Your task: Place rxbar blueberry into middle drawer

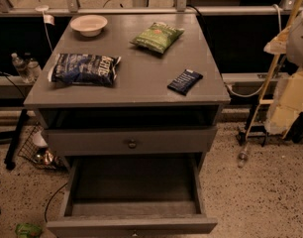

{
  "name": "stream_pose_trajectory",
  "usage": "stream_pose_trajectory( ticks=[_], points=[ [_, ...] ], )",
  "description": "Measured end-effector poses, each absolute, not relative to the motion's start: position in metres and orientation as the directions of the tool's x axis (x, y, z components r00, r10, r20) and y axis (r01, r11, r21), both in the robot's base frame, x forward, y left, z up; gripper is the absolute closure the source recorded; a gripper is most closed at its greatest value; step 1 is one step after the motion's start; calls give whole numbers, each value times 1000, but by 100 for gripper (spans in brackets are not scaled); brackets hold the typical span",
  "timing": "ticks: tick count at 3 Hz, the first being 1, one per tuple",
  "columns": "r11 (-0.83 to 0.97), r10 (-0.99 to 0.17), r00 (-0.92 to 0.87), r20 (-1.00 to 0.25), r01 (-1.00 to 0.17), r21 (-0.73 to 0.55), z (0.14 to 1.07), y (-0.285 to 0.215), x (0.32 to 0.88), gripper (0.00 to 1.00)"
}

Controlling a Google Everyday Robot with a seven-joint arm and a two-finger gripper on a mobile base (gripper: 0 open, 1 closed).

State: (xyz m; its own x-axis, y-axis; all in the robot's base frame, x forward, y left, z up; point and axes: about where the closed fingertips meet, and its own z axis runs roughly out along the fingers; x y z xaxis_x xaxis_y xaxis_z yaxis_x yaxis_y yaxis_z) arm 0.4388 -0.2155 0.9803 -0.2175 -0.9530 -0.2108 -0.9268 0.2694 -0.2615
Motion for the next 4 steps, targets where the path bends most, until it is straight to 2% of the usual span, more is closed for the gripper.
stream_pose_trajectory(
  ticks=[1, 2, 4],
  points=[
    [269, -953, -216, -211, -927, -263, 981, -215, 439, 0],
    [188, -965, -126, -232, -945, -268, 974, -206, 480, 0],
    [-194, -940, 244, -237, -957, -214, 923, -160, 607, 0]
  ],
)
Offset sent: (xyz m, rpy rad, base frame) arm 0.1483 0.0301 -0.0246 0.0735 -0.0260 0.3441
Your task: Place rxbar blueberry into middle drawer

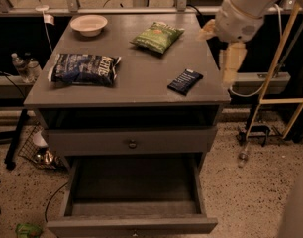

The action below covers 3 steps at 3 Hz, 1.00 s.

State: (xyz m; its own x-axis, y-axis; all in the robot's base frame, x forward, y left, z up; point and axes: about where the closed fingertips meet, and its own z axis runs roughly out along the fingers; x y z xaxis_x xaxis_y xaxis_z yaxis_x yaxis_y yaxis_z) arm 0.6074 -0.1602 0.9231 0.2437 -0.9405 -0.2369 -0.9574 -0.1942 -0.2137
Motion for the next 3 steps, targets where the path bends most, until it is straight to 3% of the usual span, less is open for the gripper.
stream_pose_trajectory(
  ticks=[1, 3],
  points=[
    [-378, -892, 427, -148, -885, -270, 916, -141, 652, 0],
    [-587, -800, 597, 55, -761, -274, 886, -136, 693, 0]
  ],
)
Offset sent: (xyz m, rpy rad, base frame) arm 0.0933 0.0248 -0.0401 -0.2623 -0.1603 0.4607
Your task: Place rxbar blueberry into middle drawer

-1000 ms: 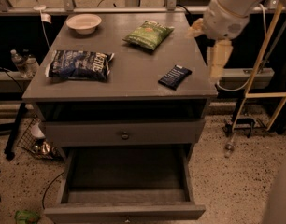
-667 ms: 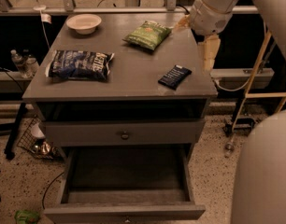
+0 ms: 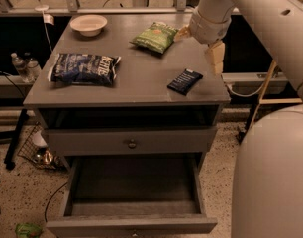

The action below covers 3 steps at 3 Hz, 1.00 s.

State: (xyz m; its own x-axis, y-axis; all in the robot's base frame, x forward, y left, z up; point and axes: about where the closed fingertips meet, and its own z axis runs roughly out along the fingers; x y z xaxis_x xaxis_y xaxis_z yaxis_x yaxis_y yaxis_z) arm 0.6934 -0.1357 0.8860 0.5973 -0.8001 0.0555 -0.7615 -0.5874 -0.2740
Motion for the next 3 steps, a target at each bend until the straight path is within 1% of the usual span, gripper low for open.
stream_pose_trajectory(
  ticks=[1, 3],
  points=[
    [-638, -769, 626, 132, -737, -223, 864, -142, 695, 0],
    [-702, -711, 677, 193, -702, -123, 828, -141, 685, 0]
  ],
)
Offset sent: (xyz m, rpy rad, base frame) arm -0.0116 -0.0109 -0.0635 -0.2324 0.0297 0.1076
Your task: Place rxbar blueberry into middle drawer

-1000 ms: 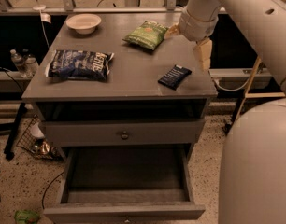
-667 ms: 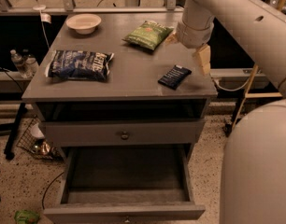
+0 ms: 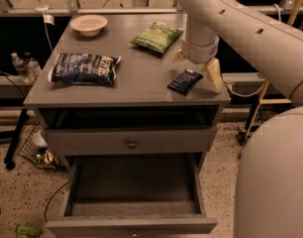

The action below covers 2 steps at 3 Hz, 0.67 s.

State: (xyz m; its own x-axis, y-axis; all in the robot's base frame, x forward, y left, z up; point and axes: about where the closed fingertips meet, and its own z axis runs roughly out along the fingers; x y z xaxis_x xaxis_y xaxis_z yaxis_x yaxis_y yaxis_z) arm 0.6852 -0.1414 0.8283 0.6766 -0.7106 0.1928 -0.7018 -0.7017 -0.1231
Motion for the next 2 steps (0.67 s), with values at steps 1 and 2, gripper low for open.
stream_pose_trajectory(
  ticks=[1, 2],
  points=[
    [-736, -670, 710, 218, -673, -69, 818, -135, 678, 0],
    [-761, -636, 739, 224, -649, -20, 812, -130, 671, 16]
  ],
)
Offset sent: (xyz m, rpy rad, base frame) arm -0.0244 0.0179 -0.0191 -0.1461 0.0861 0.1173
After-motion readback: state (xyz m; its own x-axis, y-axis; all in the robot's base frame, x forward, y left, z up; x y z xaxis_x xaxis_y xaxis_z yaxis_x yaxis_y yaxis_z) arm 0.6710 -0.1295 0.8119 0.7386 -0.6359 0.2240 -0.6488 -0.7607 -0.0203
